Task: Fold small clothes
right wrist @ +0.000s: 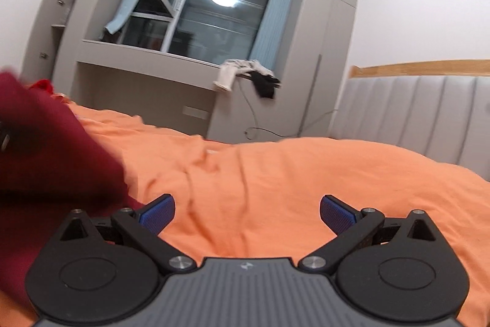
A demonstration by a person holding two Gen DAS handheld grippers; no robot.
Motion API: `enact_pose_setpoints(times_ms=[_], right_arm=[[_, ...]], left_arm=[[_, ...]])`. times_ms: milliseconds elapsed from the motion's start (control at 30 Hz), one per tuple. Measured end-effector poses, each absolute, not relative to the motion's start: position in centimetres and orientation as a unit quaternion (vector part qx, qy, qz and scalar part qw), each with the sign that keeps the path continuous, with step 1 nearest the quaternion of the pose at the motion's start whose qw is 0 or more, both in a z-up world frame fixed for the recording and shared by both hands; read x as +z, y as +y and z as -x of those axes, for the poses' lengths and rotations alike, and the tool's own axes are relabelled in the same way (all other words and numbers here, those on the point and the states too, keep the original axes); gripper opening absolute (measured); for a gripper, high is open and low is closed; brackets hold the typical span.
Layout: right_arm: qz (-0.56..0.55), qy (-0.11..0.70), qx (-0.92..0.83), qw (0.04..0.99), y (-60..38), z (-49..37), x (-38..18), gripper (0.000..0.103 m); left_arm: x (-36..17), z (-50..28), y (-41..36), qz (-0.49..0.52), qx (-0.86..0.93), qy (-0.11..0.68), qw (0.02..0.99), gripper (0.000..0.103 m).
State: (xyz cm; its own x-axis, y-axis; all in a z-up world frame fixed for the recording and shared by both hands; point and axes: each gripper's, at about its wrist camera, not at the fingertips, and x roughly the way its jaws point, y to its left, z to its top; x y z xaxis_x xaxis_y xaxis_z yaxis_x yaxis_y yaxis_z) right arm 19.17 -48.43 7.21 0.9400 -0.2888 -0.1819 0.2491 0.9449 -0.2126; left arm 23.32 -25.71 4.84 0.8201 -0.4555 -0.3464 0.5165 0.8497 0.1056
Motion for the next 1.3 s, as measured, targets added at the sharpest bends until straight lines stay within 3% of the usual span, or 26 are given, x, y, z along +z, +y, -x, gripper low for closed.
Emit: enact_pose_setpoints(times_ms=[100, 367, 600, 767, 833, 1033, 1100, 1300], right_arm=[[0.078, 0.120, -0.138, 0.980, -49.4, -19.6, 6.8, 0.103], [0.012, 0.170, -0.092, 0.981, -50.3, -20.7, 5.7, 0.103], [-0.182, 0.245, -0.015, 0.952, -53.8, -22.7, 4.7, 0.103], [-0.341, 0.298, 0.010, 0.891, -57.0, -24.2, 2.7, 0.103], [-0.380, 0.290, 0.028, 0.878, -57.7, -24.1, 2.3, 0.103], [-0.413, 0.248, 0.100, 0.871, -56.8, -24.1, 3.1, 0.103], [-0.414, 0.240, 0.123, 0.870, -55.9, -24.4, 3.3, 0.099], [-0.425, 0.273, 0.153, 0.849, -53.4, -26.4, 2.0, 0.061]], left_arm=[[2.6, -22.3, -27.4, -0.141, -0.275, 0.172, 0.935, 0.016], [-0.4, -20.5, -27.9, -0.182, -0.291, 0.192, 0.919, 0.030], [-0.1, -18.4, -27.0, -0.184, -0.312, 0.177, 0.915, 0.050], [-0.2, -16.9, -27.5, -0.205, -0.328, 0.154, 0.909, 0.050], [-0.3, -16.4, -27.5, -0.212, -0.329, 0.148, 0.908, 0.041], [-0.7, -15.2, -26.9, -0.228, -0.335, 0.135, 0.904, 0.030], [-1.1, -14.9, -26.9, -0.237, -0.338, 0.132, 0.901, 0.030], [-1.6, -14.8, -26.9, -0.250, -0.340, 0.130, 0.897, 0.030]])
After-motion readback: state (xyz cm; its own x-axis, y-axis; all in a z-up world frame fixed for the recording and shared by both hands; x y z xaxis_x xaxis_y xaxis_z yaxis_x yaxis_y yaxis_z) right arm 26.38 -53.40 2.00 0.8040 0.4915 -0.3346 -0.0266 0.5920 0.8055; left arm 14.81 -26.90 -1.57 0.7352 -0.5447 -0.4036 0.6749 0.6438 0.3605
